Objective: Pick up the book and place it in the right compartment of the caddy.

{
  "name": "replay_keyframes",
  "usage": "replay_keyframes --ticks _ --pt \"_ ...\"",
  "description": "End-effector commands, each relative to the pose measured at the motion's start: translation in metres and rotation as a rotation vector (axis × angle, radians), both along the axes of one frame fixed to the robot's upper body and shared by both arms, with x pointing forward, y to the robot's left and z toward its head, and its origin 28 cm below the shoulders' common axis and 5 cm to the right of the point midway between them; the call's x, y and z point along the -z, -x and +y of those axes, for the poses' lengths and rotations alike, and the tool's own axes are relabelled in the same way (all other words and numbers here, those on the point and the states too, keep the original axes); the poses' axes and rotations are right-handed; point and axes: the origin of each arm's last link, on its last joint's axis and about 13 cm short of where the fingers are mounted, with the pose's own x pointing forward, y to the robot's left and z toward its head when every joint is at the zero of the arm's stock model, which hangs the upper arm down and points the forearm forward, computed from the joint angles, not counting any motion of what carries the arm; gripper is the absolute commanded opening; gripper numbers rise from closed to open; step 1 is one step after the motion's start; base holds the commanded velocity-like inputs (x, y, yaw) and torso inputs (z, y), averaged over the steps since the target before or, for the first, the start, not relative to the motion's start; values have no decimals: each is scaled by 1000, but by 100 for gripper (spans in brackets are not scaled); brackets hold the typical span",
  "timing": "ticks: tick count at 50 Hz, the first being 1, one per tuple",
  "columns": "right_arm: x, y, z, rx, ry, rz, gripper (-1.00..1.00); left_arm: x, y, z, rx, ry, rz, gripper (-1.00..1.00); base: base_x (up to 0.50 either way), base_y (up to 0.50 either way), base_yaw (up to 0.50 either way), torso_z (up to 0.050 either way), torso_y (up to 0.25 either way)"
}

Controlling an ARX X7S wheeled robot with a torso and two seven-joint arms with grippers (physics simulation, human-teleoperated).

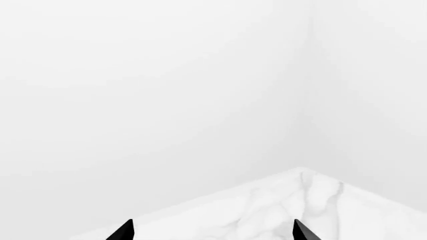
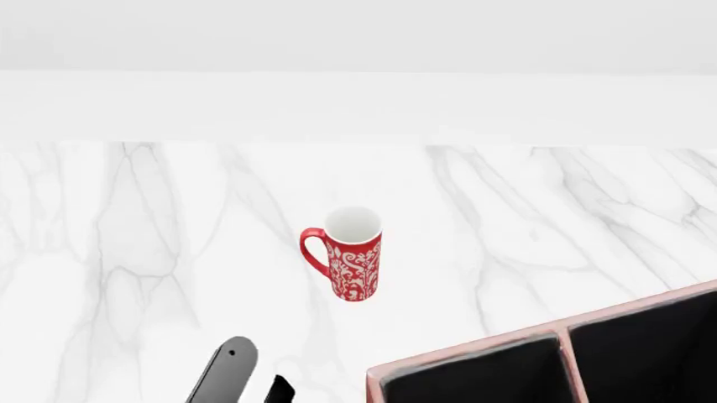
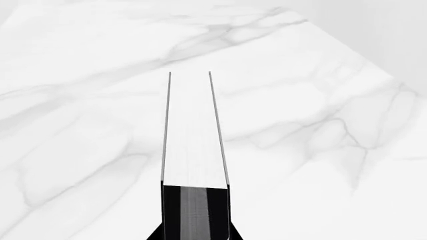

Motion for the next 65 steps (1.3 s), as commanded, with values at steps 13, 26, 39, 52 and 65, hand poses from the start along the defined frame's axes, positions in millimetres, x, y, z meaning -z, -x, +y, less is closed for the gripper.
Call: replay_keyframes --ticks 13,26,39,52,65 --pt "-48 -2 3 67 -182 -122 -100 2 2 -2 2 8 9 100 0 0 0 0 2" --pt "-74 -5 -3 148 -240 -126 -100 2 2 -2 6 8 9 100 0 0 0 0 1" --pt "-110 -11 -18 283 -317 -173 -100 2 2 -2 6 10 5 100 0 0 0 0 1" --pt "-147 -20 -37 424 -399 -230 -100 2 2 -1 8 13 1 100 0 0 0 0 1" --pt "-170 -26 -62 579 -469 -266 -100 2 2 -2 8 12 2 100 0 0 0 0 2"
